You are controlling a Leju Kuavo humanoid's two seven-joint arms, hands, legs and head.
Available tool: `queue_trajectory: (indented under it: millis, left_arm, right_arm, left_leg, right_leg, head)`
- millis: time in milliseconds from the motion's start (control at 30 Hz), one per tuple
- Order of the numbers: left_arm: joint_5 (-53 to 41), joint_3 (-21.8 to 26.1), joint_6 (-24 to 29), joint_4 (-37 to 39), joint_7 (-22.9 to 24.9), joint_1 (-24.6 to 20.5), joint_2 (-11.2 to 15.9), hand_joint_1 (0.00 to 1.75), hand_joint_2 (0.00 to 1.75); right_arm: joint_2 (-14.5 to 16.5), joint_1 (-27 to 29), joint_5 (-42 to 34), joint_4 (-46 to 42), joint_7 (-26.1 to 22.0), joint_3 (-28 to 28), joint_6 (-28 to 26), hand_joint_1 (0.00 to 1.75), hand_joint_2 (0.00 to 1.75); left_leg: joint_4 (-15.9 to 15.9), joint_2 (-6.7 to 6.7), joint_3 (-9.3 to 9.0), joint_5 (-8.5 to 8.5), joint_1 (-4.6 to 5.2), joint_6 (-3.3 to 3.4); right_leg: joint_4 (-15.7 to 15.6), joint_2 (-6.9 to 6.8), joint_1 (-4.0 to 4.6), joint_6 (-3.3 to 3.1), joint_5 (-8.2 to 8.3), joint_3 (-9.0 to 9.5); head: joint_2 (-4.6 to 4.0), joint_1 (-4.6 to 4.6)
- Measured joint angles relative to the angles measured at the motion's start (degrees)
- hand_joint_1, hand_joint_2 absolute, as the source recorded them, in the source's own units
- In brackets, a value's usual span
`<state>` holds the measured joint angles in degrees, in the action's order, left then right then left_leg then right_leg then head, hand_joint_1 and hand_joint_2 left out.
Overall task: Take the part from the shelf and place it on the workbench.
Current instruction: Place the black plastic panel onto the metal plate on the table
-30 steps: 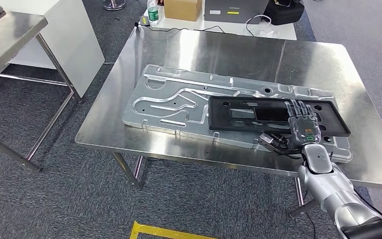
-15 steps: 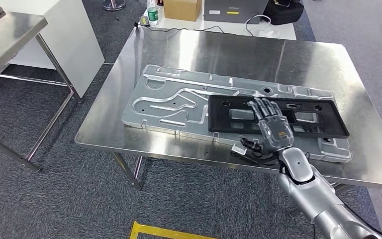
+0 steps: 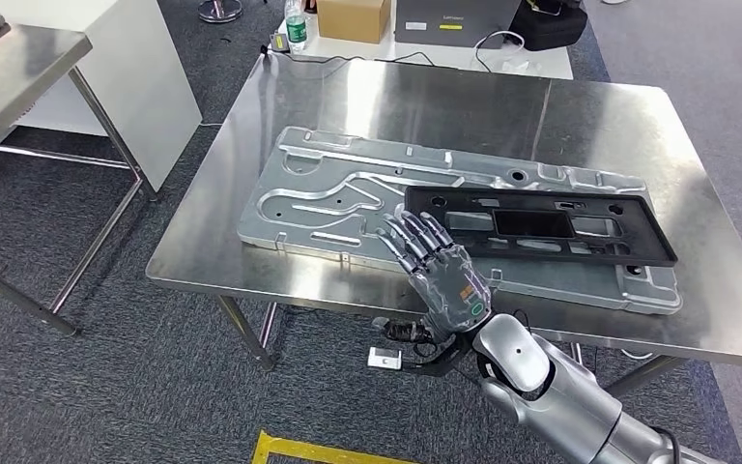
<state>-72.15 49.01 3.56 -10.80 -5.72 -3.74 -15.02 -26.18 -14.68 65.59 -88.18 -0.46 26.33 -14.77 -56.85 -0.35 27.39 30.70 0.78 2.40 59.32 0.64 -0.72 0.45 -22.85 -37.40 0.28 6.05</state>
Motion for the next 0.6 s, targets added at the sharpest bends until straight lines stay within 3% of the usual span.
queue_trajectory:
  millis: [167, 267, 333, 367, 433, 500, 533, 600]
  left_arm:
    - [-0.01, 0.11, -0.02, 0.0, -0.22, 0.03, 0.01, 0.0, 0.0]
    - [0.1, 0.14, -0.2, 0.0, 0.57, -0.13, -0.03, 0.0, 0.0]
    - [0.22, 0.17, -0.44, 0.0, 1.03, -0.25, -0.18, 0.0, 0.0]
    - [0.25, 0.2, -0.52, 0.0, 1.13, -0.27, -0.25, 0.0, 0.0]
    - [0.29, 0.23, -0.62, 0.0, 1.2, -0.18, -0.28, 0.0, 0.0]
    - [0.32, 0.25, -0.68, 0.0, 1.21, -0.02, -0.28, 0.0, 0.0]
    - [0.33, 0.26, -0.69, 0.0, 1.21, 0.04, -0.29, 0.0, 0.0]
    - [0.33, 0.27, -0.7, 0.0, 1.21, 0.07, -0.3, 0.0, 0.0]
  right_arm:
    - [-0.23, -0.32, -0.62, -1.79, -2.02, 2.19, -0.45, 0.0, 0.0]
    - [-0.16, -1.5, -0.61, -3.31, -2.94, 5.51, -0.33, 0.0, 0.0]
    - [-0.09, -2.12, -0.56, -4.2, -2.86, 7.33, -0.22, 0.0, 0.0]
    - [-0.07, -2.38, -0.53, -4.47, -2.73, 7.99, -0.18, 0.0, 0.0]
    - [-0.04, -2.71, -0.54, -4.65, -2.45, 8.99, -0.13, 0.0, 0.0]
    - [-0.04, -2.73, -0.55, -4.65, -2.33, 9.76, -0.12, 0.0, 0.0]
    - [-0.04, -2.74, -0.55, -4.65, -2.32, 10.03, -0.13, 0.0, 0.0]
    - [-0.04, -2.86, -0.56, -4.72, -2.31, 10.33, -0.16, 0.0, 0.0]
  left_leg:
    - [-0.17, 0.0, 0.05, 0.04, 0.12, 0.12]
    - [-0.04, 0.04, 0.08, -0.27, 0.2, 0.67]
    - [1.45, 0.29, -0.68, -1.3, -0.32, 1.15]
    - [2.2, 0.44, -1.03, -1.83, -0.62, 1.41]
    - [2.61, 0.67, -1.19, -2.25, -0.83, 1.68]
    - [2.32, 0.78, -1.04, -2.11, -0.93, 1.53]
    - [2.07, 0.8, -1.02, -1.91, -1.04, 1.31]
    - [1.28, 0.78, -1.05, -1.18, -1.41, 0.56]
  right_leg:
    - [-0.09, 0.0, -0.16, 0.14, 0.1, 0.02]
    - [-0.61, 0.12, -0.34, 0.78, 0.6, 0.18]
    - [-0.03, 0.06, -0.07, 1.03, -0.17, 0.02]
    - [1.64, 0.0, 0.03, 1.15, -1.43, -0.64]
    - [8.22, -0.1, -0.25, 1.41, -5.04, -3.44]
    - [13.77, -0.23, -0.75, 1.95, -6.57, -5.79]
    - [13.84, -0.34, -1.03, 2.24, -5.79, -5.66]
    - [8.0, -0.69, -1.56, 2.79, -2.43, -2.47]
  head:
    - [0.0, 0.0]
    - [0.0, -0.01]
    - [-0.01, 0.03]
    - [-0.02, 0.05]
    - [-0.02, 0.09]
    - [-0.02, 0.08]
    - [-0.02, 0.08]
    - [-0.02, 0.08]
